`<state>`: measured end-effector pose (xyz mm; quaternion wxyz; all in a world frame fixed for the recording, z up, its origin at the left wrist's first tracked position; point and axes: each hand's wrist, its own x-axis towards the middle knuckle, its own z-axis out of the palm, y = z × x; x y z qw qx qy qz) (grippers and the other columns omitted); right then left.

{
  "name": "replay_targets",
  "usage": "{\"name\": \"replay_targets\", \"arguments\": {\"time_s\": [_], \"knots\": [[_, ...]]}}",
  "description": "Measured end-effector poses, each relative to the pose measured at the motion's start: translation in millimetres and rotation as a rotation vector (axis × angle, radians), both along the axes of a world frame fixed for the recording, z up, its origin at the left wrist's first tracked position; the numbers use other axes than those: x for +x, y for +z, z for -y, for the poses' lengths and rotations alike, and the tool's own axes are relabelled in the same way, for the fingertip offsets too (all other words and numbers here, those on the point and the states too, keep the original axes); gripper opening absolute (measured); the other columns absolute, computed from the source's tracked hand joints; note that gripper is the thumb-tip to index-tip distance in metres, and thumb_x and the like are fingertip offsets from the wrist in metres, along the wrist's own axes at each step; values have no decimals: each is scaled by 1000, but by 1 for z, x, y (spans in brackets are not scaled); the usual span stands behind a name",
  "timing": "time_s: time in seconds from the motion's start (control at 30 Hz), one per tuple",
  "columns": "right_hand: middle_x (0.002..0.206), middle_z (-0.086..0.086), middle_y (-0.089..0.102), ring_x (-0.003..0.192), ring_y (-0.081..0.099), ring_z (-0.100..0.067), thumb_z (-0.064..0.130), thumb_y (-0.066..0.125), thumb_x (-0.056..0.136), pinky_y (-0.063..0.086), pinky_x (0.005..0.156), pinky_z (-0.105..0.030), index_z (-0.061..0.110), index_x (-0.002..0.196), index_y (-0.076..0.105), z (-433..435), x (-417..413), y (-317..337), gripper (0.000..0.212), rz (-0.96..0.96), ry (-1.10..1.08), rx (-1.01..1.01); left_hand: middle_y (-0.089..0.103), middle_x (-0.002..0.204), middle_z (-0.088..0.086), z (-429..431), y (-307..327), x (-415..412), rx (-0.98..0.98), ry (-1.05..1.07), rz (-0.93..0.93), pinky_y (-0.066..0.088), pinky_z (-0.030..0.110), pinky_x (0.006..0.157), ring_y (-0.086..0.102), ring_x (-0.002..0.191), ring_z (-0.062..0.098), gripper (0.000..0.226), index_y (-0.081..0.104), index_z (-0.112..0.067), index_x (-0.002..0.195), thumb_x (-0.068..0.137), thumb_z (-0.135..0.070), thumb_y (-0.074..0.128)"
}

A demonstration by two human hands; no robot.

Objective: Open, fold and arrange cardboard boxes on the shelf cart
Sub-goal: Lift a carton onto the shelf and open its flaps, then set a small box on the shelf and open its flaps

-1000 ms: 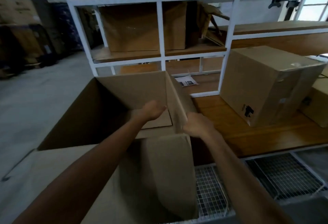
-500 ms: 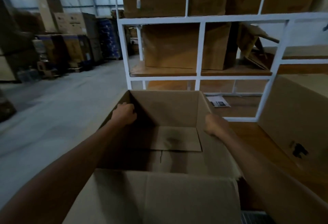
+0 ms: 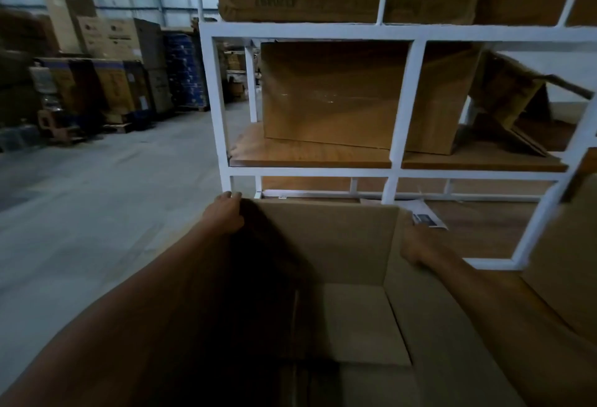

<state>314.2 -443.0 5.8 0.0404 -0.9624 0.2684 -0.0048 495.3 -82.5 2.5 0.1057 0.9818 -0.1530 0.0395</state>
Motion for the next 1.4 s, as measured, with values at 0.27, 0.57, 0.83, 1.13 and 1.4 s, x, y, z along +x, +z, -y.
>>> {"name": "replay_targets", "arguments": {"time_s": [0.27, 0.57, 0.83, 1.13, 1.4], "knots": [[115, -10, 61, 97, 60, -28, 55, 39, 95, 51, 89, -47, 21, 117, 59, 47, 93, -32, 44, 99, -48, 37, 66, 113, 3, 25, -11, 63, 226, -69, -35, 54, 40, 89, 63, 103, 22, 45, 61, -22, 116, 79, -45, 73], [129, -19, 56, 117, 53, -36, 45, 41, 102, 38, 96, -39, 6, 127, 56, -6, 86, -14, 49, 209, -146, 193, 63, 117, 6, -20, -6, 41, 215, -42, -27, 50, 38, 86, 59, 111, 25, 49, 60, -21, 119, 79, -45, 76], [127, -15, 60, 102, 60, -27, 41, 47, 99, 46, 79, -42, 20, 134, 48, -18, 98, -12, 41, 232, -75, 171, 58, 127, 9, -25, -12, 56, 277, 45, 178, 39, 47, 97, 48, 121, 30, 53, 55, -17, 122, 83, -49, 70], [145, -14, 46, 130, 47, -29, 13, 53, 99, 36, 105, -33, 7, 146, 36, -30, 5, 18, 50, 42, 216, 267, 33, 152, 15, -9, -1, -7, 207, -83, 20, 31, 59, 111, 31, 141, 37, 64, 29, -19, 150, 94, -38, 53], [137, -9, 57, 117, 57, -26, 35, 69, 88, 47, 99, -36, 16, 133, 58, -48, -120, 11, 51, -32, 292, 313, 50, 143, 11, 42, 38, -182, 50, -287, -112, 40, 37, 105, 49, 129, 26, 59, 42, -18, 145, 92, -34, 64]]}}
